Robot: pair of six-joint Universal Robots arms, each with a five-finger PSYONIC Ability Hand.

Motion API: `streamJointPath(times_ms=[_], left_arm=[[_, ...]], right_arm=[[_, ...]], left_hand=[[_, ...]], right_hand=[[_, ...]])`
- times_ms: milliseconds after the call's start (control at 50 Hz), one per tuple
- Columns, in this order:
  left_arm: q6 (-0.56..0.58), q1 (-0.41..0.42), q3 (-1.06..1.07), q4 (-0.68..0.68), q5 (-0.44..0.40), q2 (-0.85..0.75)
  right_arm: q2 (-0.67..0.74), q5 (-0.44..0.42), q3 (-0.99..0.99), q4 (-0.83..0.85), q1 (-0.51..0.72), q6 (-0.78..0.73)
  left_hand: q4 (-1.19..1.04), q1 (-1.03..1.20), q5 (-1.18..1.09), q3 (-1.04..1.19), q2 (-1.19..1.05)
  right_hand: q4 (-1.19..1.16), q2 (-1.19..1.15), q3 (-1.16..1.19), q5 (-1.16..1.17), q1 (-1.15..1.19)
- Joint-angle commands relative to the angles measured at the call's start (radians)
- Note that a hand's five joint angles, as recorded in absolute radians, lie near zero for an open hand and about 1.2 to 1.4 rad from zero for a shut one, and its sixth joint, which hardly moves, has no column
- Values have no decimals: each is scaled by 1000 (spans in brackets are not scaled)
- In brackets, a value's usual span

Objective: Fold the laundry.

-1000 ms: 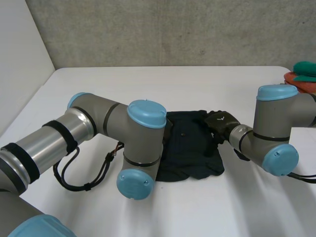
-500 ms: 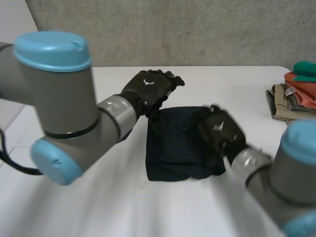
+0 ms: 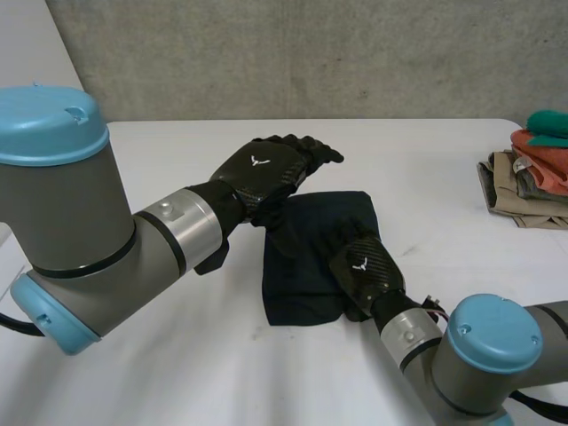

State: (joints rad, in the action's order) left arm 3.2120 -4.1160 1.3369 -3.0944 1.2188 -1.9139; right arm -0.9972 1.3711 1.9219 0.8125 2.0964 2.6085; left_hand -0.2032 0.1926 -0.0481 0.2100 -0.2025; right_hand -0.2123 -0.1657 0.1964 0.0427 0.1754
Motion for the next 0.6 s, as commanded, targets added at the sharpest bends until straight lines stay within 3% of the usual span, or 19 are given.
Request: streamJointPath(times_ms=[20, 140, 300, 440, 540, 600], left_arm=[[2, 3, 11, -3, -11, 21], [6, 14, 33, -27, -88, 62], [12, 14, 91, -76, -170, 121], [9, 13, 104, -92, -171, 147], [5, 11, 104, -92, -173, 145], [3, 10, 102, -93, -173, 145]], right_arm=[[14, 2, -46, 30, 1, -2], [52, 6, -110, 20, 1, 1], [95, 6, -199, -3, 1, 2], [129, 6, -273, -18, -1, 13], [153, -4, -340, -56, -2, 18], [152, -3, -365, -70, -7, 18]], left_hand=[[7, 3, 27, -14, 7], [7, 3, 27, -14, 7], [7, 3, 27, -14, 7], [7, 3, 27, -14, 7], [7, 3, 27, -14, 7], [7, 3, 27, -14, 7]], right_hand=[[38, -9, -22, -43, -1], [33, -13, -18, -38, 3], [-142, -189, 158, 138, 179], [-582, -629, 598, 577, 619], [-1183, -1229, 1199, 1178, 1220], [-1184, -1231, 1200, 1179, 1221]])
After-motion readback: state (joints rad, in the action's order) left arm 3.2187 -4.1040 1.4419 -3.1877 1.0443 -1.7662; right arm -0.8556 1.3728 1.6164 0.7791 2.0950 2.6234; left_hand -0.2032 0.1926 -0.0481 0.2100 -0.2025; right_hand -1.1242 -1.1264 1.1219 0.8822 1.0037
